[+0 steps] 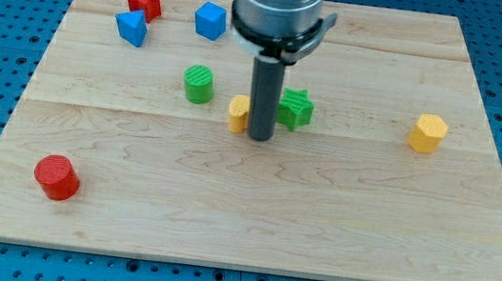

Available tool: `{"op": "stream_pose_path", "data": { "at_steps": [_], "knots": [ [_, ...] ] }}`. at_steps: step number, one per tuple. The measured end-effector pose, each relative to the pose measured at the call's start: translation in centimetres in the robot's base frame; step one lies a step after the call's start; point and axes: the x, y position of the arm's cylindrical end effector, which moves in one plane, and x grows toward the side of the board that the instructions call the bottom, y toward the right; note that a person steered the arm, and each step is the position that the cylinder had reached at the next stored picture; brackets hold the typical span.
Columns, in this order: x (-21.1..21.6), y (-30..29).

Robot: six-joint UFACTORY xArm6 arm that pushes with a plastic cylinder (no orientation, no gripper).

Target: Form a group of green blocks and yellow blocks to the center

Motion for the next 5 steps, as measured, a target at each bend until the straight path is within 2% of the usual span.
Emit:
{"op": "stream_pose_path", "data": {
  "at_steps": [1, 2, 4, 5],
  "knots": [
    [0.8, -9.0],
    [-5.5, -13.8],
    [-8.5, -4.3],
    [-10.0, -10.1]
  ]
}}
